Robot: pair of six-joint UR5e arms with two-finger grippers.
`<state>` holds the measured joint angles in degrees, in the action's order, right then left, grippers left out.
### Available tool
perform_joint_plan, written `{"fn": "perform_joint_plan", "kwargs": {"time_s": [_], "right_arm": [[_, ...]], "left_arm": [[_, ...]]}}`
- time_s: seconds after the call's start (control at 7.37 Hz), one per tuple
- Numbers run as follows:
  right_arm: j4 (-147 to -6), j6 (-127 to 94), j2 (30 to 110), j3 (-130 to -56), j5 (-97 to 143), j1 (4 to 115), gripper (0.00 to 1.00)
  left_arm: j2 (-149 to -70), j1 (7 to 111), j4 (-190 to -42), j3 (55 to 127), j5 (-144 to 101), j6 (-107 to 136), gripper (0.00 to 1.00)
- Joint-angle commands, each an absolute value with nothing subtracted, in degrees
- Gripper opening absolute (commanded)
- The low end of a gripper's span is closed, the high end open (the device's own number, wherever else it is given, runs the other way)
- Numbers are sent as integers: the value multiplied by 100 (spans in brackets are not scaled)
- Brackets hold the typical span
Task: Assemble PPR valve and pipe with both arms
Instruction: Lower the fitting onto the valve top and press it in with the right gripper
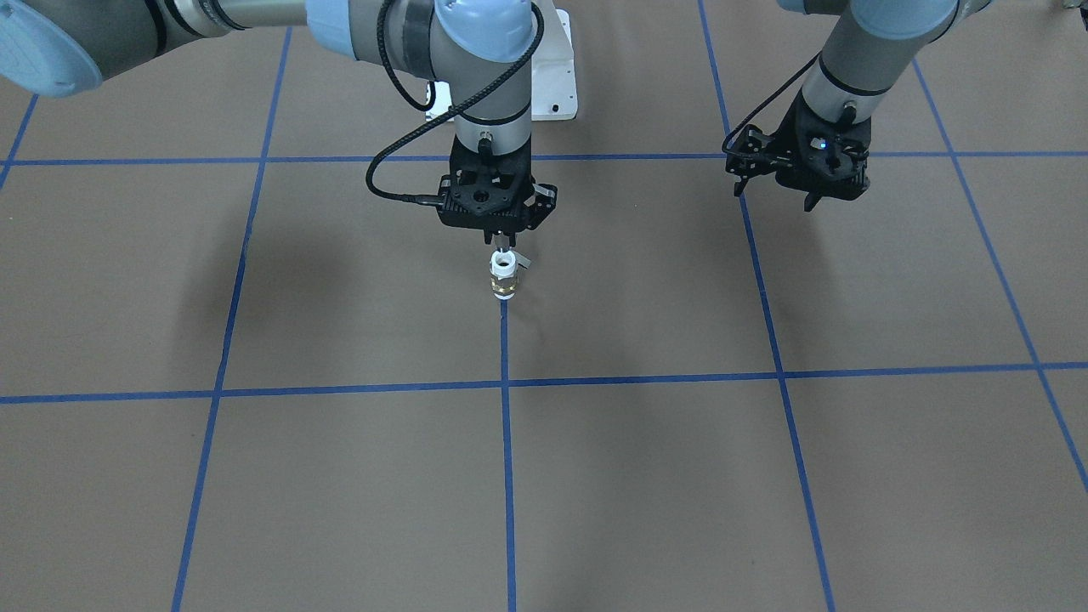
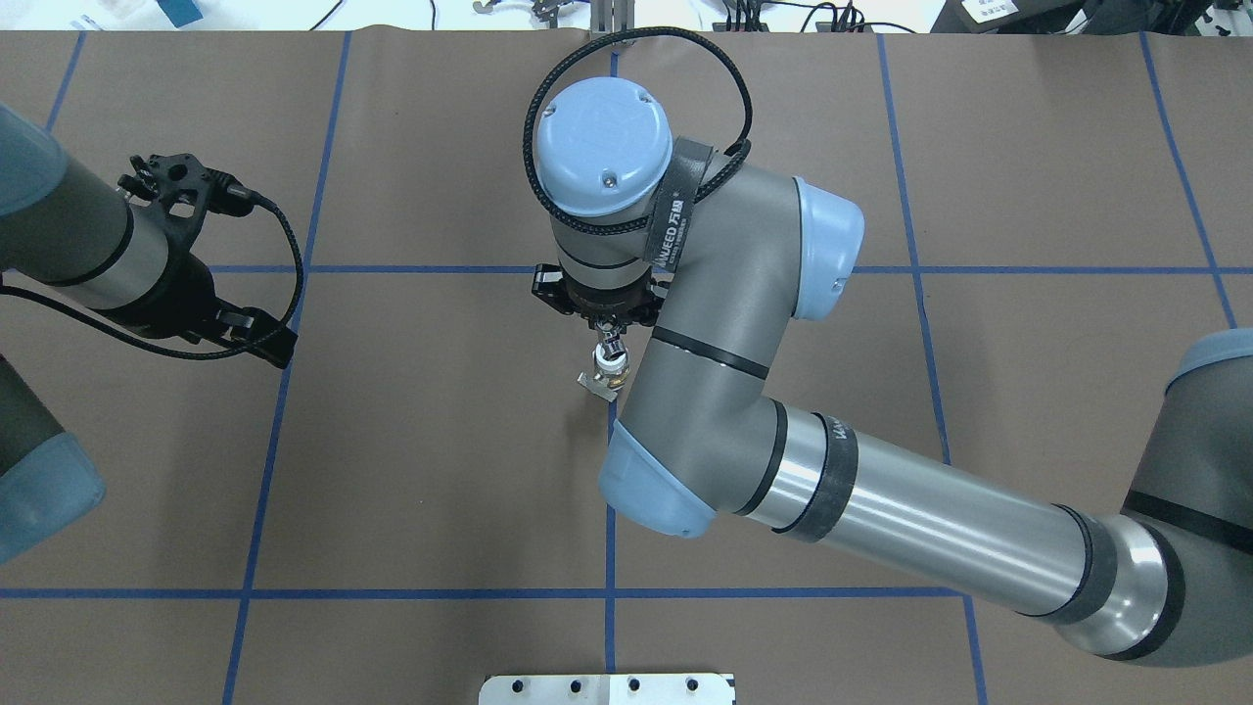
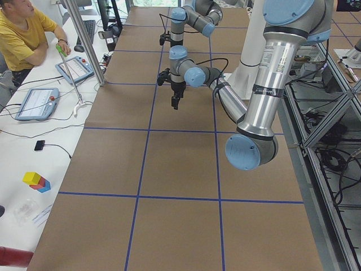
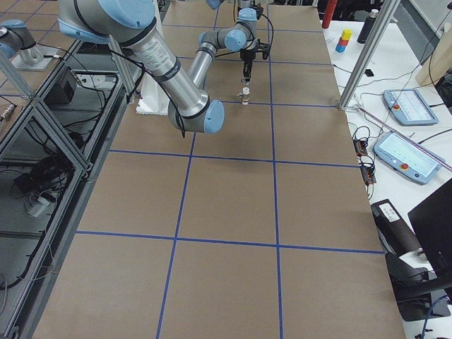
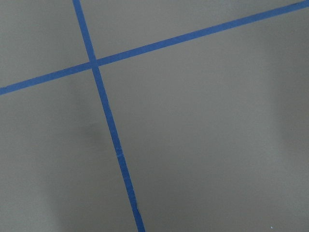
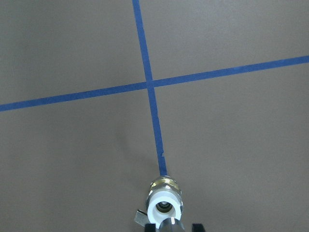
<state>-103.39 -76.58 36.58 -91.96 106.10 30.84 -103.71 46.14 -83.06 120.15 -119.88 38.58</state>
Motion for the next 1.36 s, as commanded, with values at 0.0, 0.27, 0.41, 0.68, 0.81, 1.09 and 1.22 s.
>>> {"fn": "perform_joint_plan", "kwargs": {"time_s": [0.0, 0.27, 0.41, 0.68, 0.81, 1.09, 1.22], "right_arm": [[-10327, -7682, 3621, -9045, 10468, 3023, 0], [-10301, -7664, 3647, -9026, 10397, 3006, 0], [-10292, -7655, 3647, -9018, 10397, 3006, 0], [-10283, -7655, 3674, -9018, 10397, 2980, 0], [-10170, -7673, 3717, -9018, 10397, 2962, 0], [-9940, -7682, 3806, -9018, 10397, 2944, 0], [-9940, -7682, 3806, -9000, 10389, 2944, 0]], "left_arm": [[-10371, 4614, -8306, 12015, -11988, 3858, 99], [-10362, 4614, -8306, 12015, -11988, 3858, 99], [-10371, 4614, -8306, 12015, -11988, 3858, 99], [-10362, 4614, -8306, 12015, -11988, 3858, 99], [-10362, 4614, -8306, 11997, -11980, 3850, 99], [-10362, 4614, -8323, 11971, -11979, 3858, 99], [-10371, 4614, -8323, 11971, -11979, 3858, 99]]}}
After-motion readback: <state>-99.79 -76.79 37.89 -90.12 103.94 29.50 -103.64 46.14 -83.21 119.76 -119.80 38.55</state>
